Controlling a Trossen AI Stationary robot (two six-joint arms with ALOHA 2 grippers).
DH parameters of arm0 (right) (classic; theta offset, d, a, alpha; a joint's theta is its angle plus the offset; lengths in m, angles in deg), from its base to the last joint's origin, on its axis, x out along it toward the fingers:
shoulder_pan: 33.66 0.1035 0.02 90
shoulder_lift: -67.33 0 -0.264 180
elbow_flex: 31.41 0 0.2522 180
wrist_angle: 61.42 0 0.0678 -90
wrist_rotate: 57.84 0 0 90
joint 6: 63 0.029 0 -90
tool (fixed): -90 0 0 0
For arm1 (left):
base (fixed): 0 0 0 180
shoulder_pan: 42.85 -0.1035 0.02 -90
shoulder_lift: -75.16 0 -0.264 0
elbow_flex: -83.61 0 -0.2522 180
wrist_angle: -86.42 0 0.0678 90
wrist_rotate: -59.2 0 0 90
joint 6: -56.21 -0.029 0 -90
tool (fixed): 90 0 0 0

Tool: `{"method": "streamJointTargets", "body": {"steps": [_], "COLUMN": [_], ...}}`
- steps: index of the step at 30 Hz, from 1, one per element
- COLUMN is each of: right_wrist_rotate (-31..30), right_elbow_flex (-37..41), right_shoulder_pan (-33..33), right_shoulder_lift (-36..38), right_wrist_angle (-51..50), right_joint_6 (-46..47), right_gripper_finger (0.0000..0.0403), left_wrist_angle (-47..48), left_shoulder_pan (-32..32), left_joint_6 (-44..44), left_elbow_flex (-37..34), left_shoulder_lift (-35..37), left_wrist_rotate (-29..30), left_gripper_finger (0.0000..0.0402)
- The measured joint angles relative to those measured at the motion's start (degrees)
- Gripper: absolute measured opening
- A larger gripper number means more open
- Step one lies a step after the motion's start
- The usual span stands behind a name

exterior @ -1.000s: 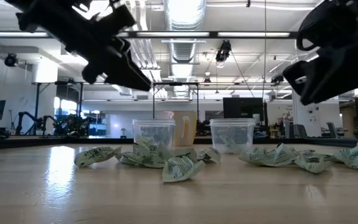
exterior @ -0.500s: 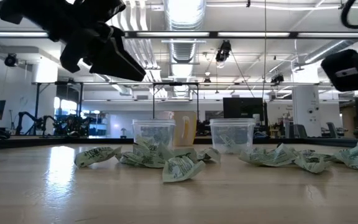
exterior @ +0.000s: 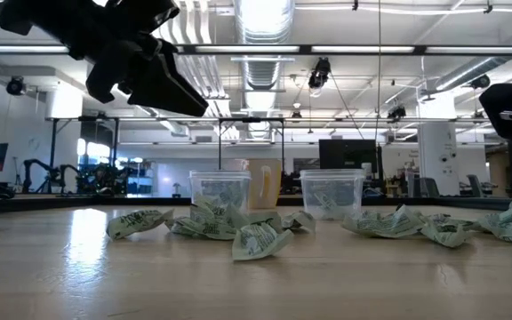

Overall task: Pick and place Stevia / Truvia into bins
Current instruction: Put the green stevia packet into the right transparent container

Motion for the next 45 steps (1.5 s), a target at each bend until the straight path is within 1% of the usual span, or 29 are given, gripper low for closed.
{"method": "streamJointTargets", "body": {"steps": [4,9,13,17,24,29,34,37,45], "right_wrist_rotate": [0.7,0.9,1.0,0.9,0.1,-2.3,-2.5,-2.1,-0.8], "right_elbow_flex": [-1.0,-1.6,-1.6,-1.5,-1.6,-1.6,-1.6,-1.6,-1.6], "right_shoulder_pan": [0.2,0.7,0.7,0.5,0.5,0.4,-0.8,-1.4,-1.9], "right_shoulder_lift": [-1.0,0.8,1.0,-0.8,-4.5,-4.6,-4.6,-4.7,-4.7], "right_wrist_angle": [-0.7,-6.2,-5.9,-5.5,-2.8,-2.7,1.0,2.5,2.7], "right_joint_6": [2.0,7.2,6.9,6.8,6.4,6.6,4.2,2.1,1.9], "right_gripper_finger": [0.0073,0.0073,0.0073,0.0076,0.011,0.0144,0.0168,0.0173,0.0165], "left_wrist_angle": [0.0,0.0,0.0,0.0,0.0,0.0,-0.1,-0.1,0.0], "left_shoulder_pan": [0.0,0.0,0.0,0.0,0.0,0.0,0.0,0.0,0.0], "left_joint_6": [0.0,0.0,0.0,0.6,1.3,1.3,1.3,1.3,1.3], "left_elbow_flex": [0.0,-0.1,-0.1,-0.2,-0.6,-0.9,-1.0,-1.0,-1.0], "left_shoulder_lift": [0.0,0.0,0.0,0.0,0.0,0.0,0.0,0.0,0.0], "left_wrist_rotate": [0.0,0.0,0.0,0.0,0.0,0.0,0.0,0.0,0.0], "left_gripper_finger": [0.0135,0.0135,0.0135,0.0135,0.0135,0.0135,0.0135,0.0135,0.0135]}}
